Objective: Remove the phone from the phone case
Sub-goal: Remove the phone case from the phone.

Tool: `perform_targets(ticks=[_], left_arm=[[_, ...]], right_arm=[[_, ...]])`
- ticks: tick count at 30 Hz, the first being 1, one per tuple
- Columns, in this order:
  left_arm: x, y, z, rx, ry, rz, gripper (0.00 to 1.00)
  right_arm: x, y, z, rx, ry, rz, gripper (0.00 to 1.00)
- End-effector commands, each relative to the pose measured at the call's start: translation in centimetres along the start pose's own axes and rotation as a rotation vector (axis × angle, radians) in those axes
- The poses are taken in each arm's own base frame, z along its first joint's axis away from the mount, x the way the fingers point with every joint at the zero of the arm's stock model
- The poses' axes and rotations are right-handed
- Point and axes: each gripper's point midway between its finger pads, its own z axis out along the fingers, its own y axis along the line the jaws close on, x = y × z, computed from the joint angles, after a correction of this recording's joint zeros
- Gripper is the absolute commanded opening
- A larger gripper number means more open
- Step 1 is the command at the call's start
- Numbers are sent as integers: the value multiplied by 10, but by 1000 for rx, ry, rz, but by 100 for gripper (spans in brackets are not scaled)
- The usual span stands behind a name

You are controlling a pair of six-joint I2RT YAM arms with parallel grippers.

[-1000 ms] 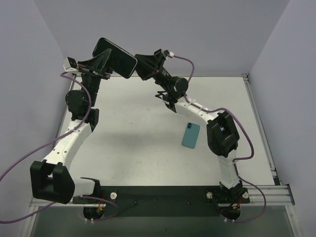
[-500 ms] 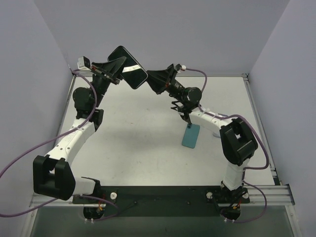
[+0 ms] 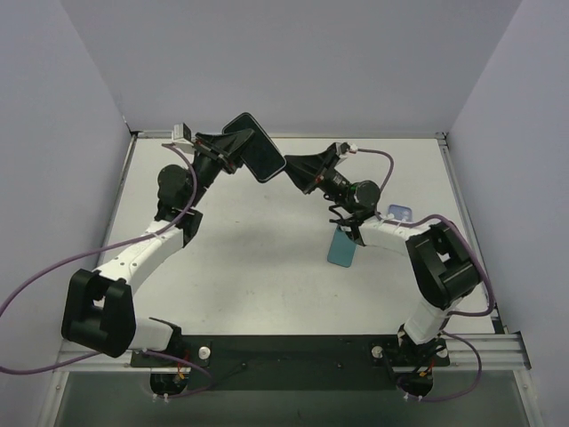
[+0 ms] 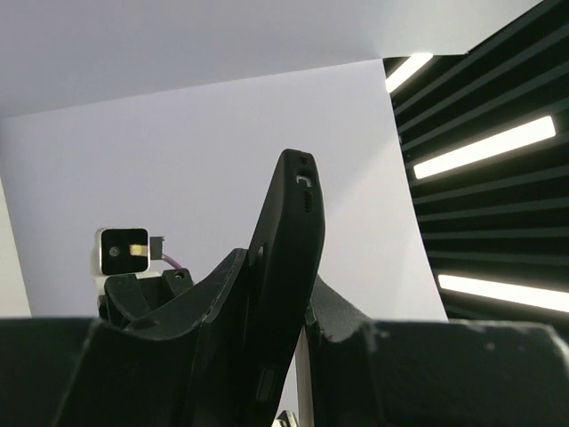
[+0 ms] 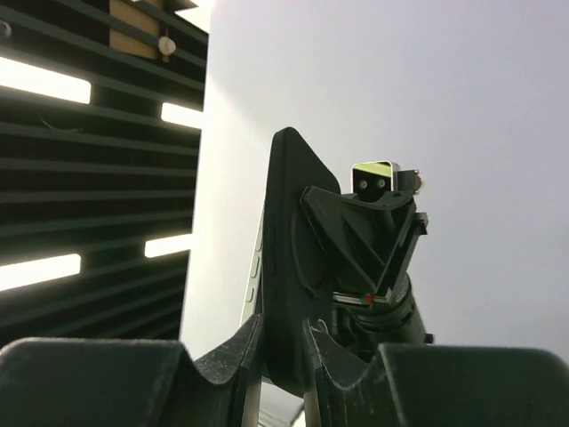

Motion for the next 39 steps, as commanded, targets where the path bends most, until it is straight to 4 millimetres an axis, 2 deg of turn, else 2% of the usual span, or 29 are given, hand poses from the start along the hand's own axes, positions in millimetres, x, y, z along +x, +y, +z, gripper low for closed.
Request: perform_targets(ticks=[1, 2, 4, 5, 7, 8, 10, 11, 14, 19, 27, 28, 35, 39], left_arm=[[49, -226, -76, 729, 210, -331, 0], [49, -225, -76, 729, 210, -333, 0], [51, -223, -75, 726, 213, -331, 0], [52, -224, -75, 727, 214, -331, 0], [51, -222, -74, 722, 211, -332, 0], [51, -222, -74, 725, 209, -333, 0], [51, -221, -73, 726, 207, -335, 0], [51, -220, -72, 724, 209, -335, 0], [51, -220, -71, 727, 209, -334, 0], [55, -218, -70, 724, 216, -337, 0], [58, -214, -68, 715, 216, -339, 0], [58, -213, -67, 710, 216, -338, 0], [58, -210, -66, 704, 214, -340, 0], [57, -209, -66, 707, 211, -340, 0]], right_arm=[[11, -105, -50, 291, 91, -110, 0], [13, -104, -53, 301, 92, -128, 0], [13, -119, -62, 377, 93, -155, 0], [15, -115, -64, 385, 99, -176, 2], [16, -125, -70, 458, 100, -187, 7], [19, -121, -70, 463, 119, -239, 9], [21, -127, -76, 530, 130, -254, 15], [23, -125, -77, 535, 151, -296, 17], [30, -126, -80, 570, 190, -299, 24], [40, -126, -76, 569, 245, -312, 25], [49, -113, -47, 523, 306, -333, 24], [55, -112, -46, 517, 335, -329, 24], [69, -118, -53, 549, 422, -329, 25], [70, -120, -59, 579, 422, -331, 25]])
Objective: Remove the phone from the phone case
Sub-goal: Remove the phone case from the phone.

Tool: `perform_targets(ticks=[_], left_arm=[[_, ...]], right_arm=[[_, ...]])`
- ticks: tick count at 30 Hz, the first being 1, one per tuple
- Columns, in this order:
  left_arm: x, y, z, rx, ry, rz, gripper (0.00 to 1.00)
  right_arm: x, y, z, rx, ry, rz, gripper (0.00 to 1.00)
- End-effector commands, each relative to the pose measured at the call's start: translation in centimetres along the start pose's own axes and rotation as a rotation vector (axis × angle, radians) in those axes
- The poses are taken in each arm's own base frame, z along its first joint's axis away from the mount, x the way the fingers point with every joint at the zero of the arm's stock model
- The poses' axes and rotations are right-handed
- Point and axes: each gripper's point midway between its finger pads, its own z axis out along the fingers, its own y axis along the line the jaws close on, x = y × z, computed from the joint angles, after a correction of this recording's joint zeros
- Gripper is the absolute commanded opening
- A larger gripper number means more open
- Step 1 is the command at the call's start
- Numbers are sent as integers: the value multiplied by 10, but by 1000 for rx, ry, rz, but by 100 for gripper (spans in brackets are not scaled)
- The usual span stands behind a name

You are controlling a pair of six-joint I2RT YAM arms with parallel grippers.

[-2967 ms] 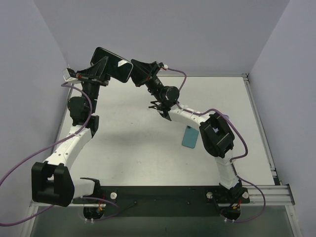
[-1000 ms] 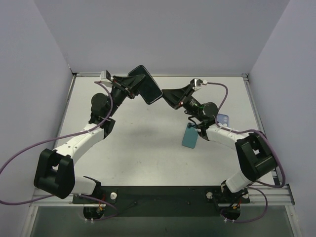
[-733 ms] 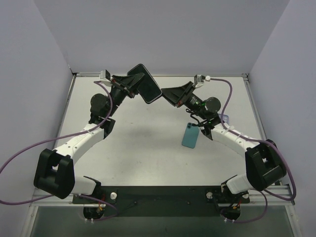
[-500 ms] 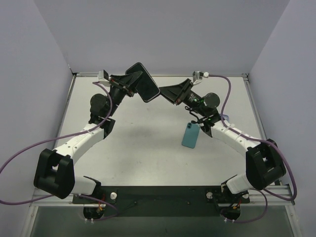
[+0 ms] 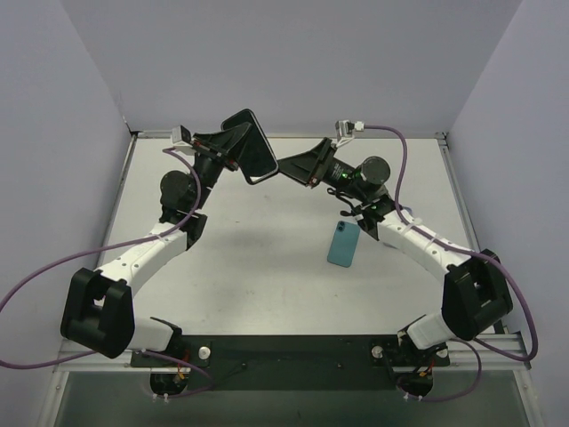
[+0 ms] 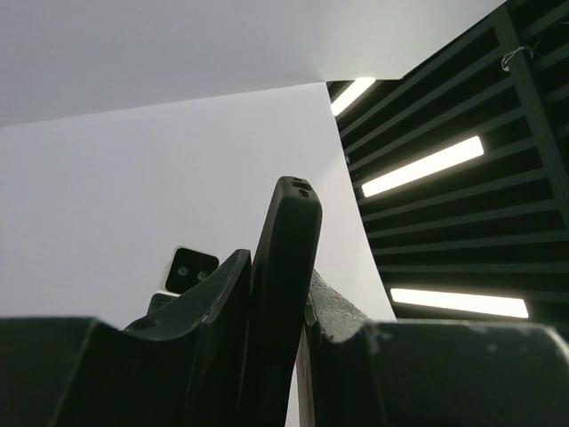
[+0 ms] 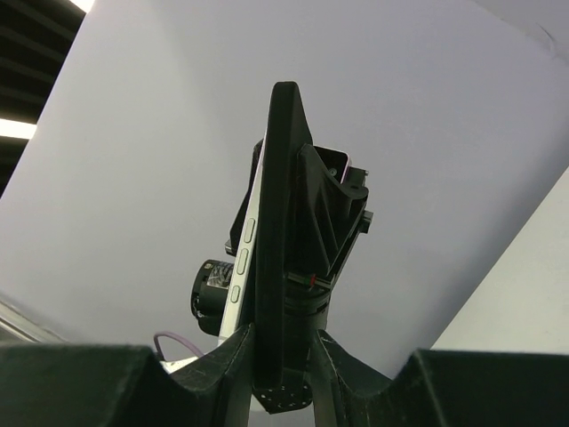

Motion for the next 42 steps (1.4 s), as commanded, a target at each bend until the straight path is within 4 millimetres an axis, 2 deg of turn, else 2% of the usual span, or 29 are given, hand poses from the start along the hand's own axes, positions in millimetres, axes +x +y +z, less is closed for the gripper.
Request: perform_targets(ticks=[1, 5, 13, 17, 21, 22, 23, 27, 29, 30, 31, 32, 33, 34, 35, 36, 37, 38, 39, 40, 41, 42], left_arm=[[63, -193, -55, 596, 287, -294, 0], [65, -194, -55, 592, 288, -286, 0], [67, -195, -55, 588, 291, -274, 0], [68, -194, -54, 584, 293, -272, 0], [67, -190, -54, 577, 290, -275, 0], [67, -188, -54, 575, 289, -275, 0], [67, -186, -54, 569, 287, -276, 0], [66, -179, -53, 554, 287, -274, 0], [66, -176, -53, 549, 287, -270, 0], [68, -171, -55, 537, 293, -253, 0], [68, -165, -54, 520, 293, -244, 0], [69, -160, -55, 507, 295, -236, 0], [69, -146, -55, 470, 297, -206, 0], [68, -135, -54, 438, 299, -195, 2], [67, -123, -55, 407, 299, -189, 8], [68, -111, -57, 380, 303, -168, 15], [65, -88, -58, 316, 295, -163, 29], [64, -74, -60, 281, 299, -159, 35], [65, -58, -62, 244, 307, -150, 42], [63, -38, -66, 194, 306, -149, 47], [63, -25, -68, 162, 313, -147, 57], [65, -6, -70, 117, 331, -137, 62]], right_arm=[[112, -94, -31, 292, 373, 195, 25], [111, -92, -27, 309, 375, 179, 25], [119, -74, 6, 271, 440, 157, 24], [119, -61, 19, 197, 447, 183, 24], [120, -52, 27, 164, 454, 197, 15], [121, -50, 27, 160, 455, 199, 11], [120, -46, 27, 151, 449, 203, 1], [111, -33, 24, 131, 412, 201, 0], [107, -36, 18, 154, 386, 207, 0], [92, -35, 14, 173, 333, 187, 0], [87, -39, 9, 201, 305, 176, 0], [88, -55, -3, 283, 295, 194, 0], [69, -57, -12, 334, 217, 153, 0], [62, -64, -21, 379, 194, 112, 0], [63, -76, -35, 456, 188, 121, 0], [53, -78, -46, 500, 134, 87, 0], [44, -84, -56, 542, 111, 41, 0], [45, -95, -72, 623, 107, 42, 0], [42, -92, -82, 644, 85, 19, 0], [33, -98, -91, 693, 47, -2, 0], [36, -102, -102, 734, 56, -16, 0], [33, -99, -109, 747, 40, -39, 0]])
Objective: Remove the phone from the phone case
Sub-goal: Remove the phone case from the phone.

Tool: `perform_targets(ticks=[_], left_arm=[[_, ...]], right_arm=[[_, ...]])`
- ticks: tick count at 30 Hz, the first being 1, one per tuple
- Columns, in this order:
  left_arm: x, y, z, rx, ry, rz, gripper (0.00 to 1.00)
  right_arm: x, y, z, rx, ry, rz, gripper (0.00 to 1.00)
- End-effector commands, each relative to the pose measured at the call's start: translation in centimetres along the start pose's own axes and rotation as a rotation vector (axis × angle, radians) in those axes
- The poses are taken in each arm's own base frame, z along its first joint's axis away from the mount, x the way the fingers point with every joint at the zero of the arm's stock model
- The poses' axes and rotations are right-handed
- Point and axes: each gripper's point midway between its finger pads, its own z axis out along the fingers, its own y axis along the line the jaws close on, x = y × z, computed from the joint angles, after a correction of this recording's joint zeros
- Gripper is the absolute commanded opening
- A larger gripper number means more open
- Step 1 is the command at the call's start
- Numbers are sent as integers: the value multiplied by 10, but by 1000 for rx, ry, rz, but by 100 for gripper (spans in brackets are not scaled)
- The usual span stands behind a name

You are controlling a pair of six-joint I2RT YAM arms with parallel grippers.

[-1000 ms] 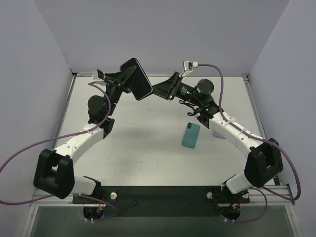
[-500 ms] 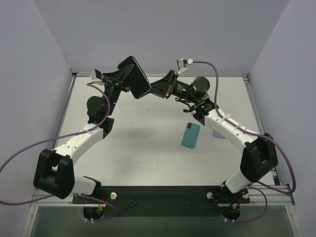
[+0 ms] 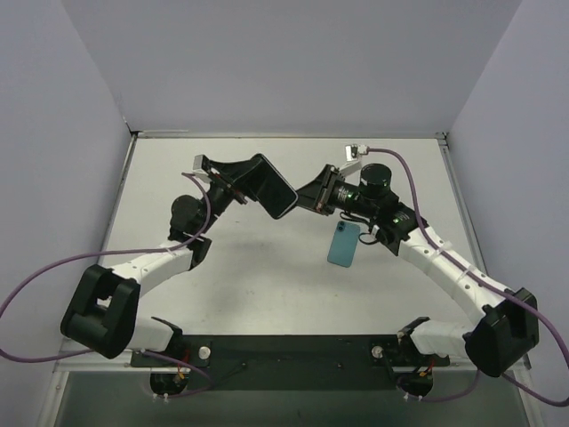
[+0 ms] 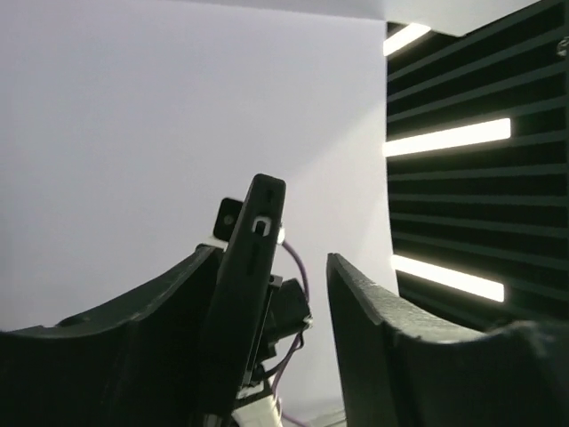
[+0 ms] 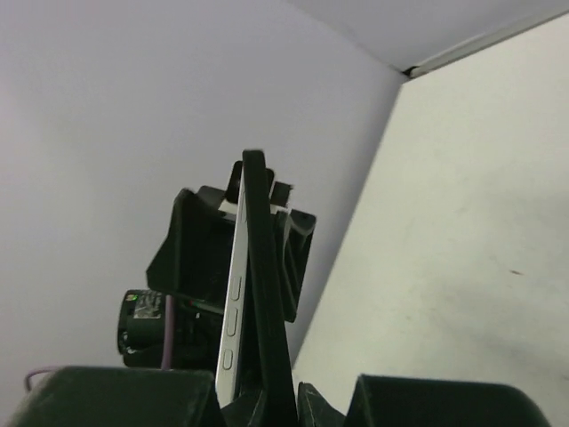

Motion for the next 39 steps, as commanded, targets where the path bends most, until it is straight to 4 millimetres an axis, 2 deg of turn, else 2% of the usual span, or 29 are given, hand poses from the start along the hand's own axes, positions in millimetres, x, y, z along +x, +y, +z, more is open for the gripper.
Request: perform_targets(ticks=[1, 3, 5, 7, 12, 14, 15, 16, 17, 18, 19, 20, 21, 22, 23, 24, 25, 26, 28, 29, 31, 32, 34, 36, 37, 38, 39], left_arm=[[49, -36, -32, 169, 239, 19, 66], [50, -9, -37, 107, 266, 31, 76], [52, 14, -46, 52, 295, 40, 80], [55, 28, -53, 15, 322, 45, 82], [57, 83, -81, -180, 365, 71, 84], [60, 94, -92, -220, 389, 120, 85], [56, 112, -99, -297, 376, 110, 85], [55, 120, -104, -335, 373, 125, 85], [55, 120, -107, -338, 381, 209, 85], [51, 136, -112, -437, 368, 214, 85], [47, 144, -115, -468, 383, 337, 85], [41, 139, -114, -492, 345, 417, 86], [33, 159, -130, -645, 329, 434, 87], [33, 147, -120, -649, 325, 522, 90], [21, 142, -118, -665, 288, 658, 93], [17, 147, -126, -729, 289, 681, 94], [16, 136, -119, -713, 285, 727, 95], [9, 137, -122, -743, 274, 784, 96], [4, 141, -128, -794, 281, 818, 97], [2, 142, -128, -803, 290, 845, 98], [1, 148, -132, -818, 298, 849, 97], [0, 158, -139, -838, 306, 839, 97], [0, 164, -141, -825, 300, 835, 97], [0, 175, -149, -804, 284, 812, 97], [1, 179, -153, -803, 260, 759, 97], [3, 173, -147, -743, 239, 752, 97], [3, 185, -160, -762, 235, 722, 98]], right_arm=[[7, -105, -45, 463, -49, -2, 0], [8, -109, -57, 507, -52, -40, 0], [10, -119, -68, 571, -46, -71, 0], [13, -124, -78, 614, -42, -90, 0], [14, -138, -94, 704, -40, -137, 0], [15, -142, -99, 734, -36, -148, 0], [15, -143, -100, 743, -33, -159, 0], [18, -145, -104, 762, -20, -161, 0], [16, -145, -104, 771, -20, -170, 0], [15, -145, -105, 792, -21, -188, 0], [17, -148, -110, 827, 0, -211, 0], [18, -151, -111, 855, 11, -229, 0], [11, -147, -111, 894, -7, -286, 0], [17, -150, -116, 939, 33, -325, 0], [19, -155, -115, 980, 63, -351, 0], [13, -150, -113, 1001, 60, -389, 0], [17, -149, -115, 1057, 87, -449, 0], [20, -158, -114, 1109, 125, -489, 0], [20, -151, -108, 1152, 151, -562, 0], [26, -159, -103, 1184, 193, -589, 0], [26, -155, -96, 1210, 216, -630, 0], [33, -160, -88, 1230, 251, -661, 0], [40, -163, -81, 1246, 295, -684, 0], [52, -167, -65, 1233, 346, -684, 0], [56, -168, -60, 1225, 361, -680, 0], [65, -169, -51, 1201, 398, -667, 0], [69, -170, -46, 1191, 411, -662, 0]])
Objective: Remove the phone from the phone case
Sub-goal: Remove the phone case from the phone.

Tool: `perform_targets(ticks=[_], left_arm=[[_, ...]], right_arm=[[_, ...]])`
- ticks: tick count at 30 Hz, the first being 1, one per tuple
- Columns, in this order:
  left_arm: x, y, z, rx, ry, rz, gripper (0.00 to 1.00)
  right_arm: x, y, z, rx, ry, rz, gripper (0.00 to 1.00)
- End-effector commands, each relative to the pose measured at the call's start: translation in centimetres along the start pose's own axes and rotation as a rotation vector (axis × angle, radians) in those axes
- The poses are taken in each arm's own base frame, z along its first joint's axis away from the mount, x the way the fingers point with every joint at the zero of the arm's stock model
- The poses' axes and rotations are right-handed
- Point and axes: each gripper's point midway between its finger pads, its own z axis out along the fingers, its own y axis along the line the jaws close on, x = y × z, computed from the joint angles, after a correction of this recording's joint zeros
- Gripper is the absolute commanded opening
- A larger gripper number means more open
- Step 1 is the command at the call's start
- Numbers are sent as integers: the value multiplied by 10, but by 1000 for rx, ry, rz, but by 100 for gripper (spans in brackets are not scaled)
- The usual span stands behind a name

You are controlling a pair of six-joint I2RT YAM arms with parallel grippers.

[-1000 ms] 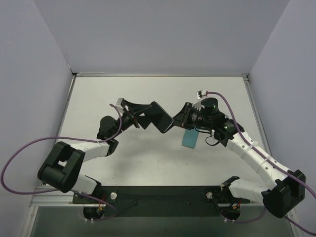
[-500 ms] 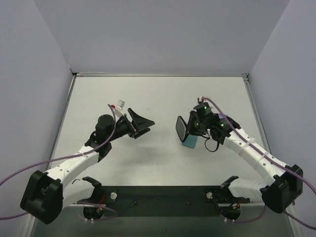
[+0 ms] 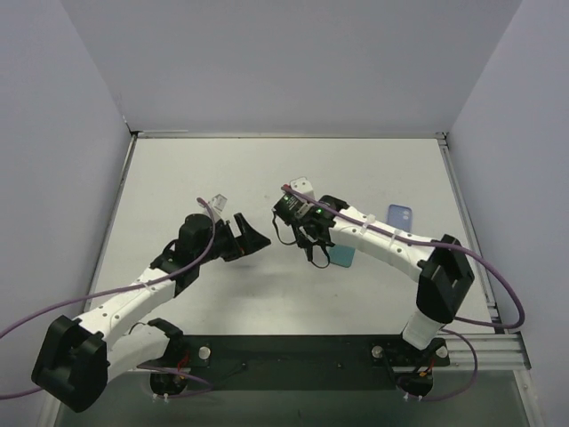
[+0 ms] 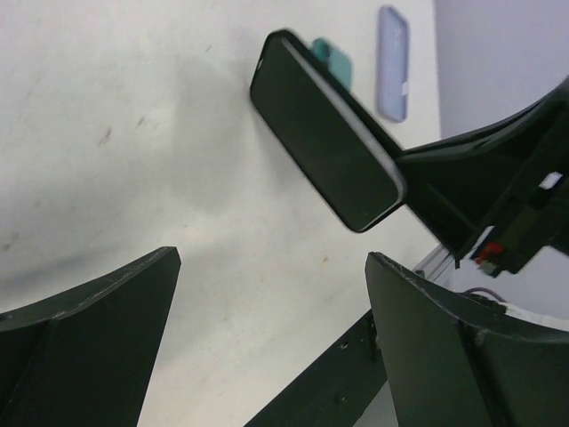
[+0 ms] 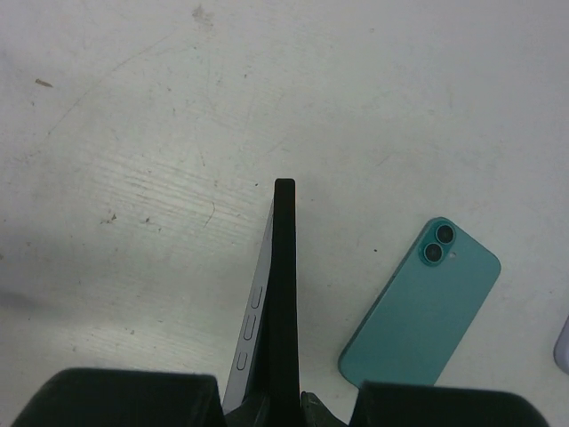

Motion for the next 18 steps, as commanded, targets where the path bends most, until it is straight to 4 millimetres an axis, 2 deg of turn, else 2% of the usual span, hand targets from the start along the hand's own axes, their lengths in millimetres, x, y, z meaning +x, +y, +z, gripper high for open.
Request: perform_targets(ticks=[1, 2, 3, 8, 18], left_arm=[[13, 13, 0, 39, -53, -90, 97], [10, 10, 1, 67, -74, -91, 97], [18, 18, 1, 63, -68, -99, 97], [24, 21, 8, 101, -78, -146, 97], [15, 7, 41, 197, -67, -353, 96]], right_arm=[[-6, 12, -2, -1, 18, -51, 0], [-4, 19, 2, -15, 32, -55, 0], [-3, 28, 4, -53, 40, -52, 0], [8, 50, 18, -121, 95, -47, 0], [25, 73, 33, -216, 154, -17, 0]])
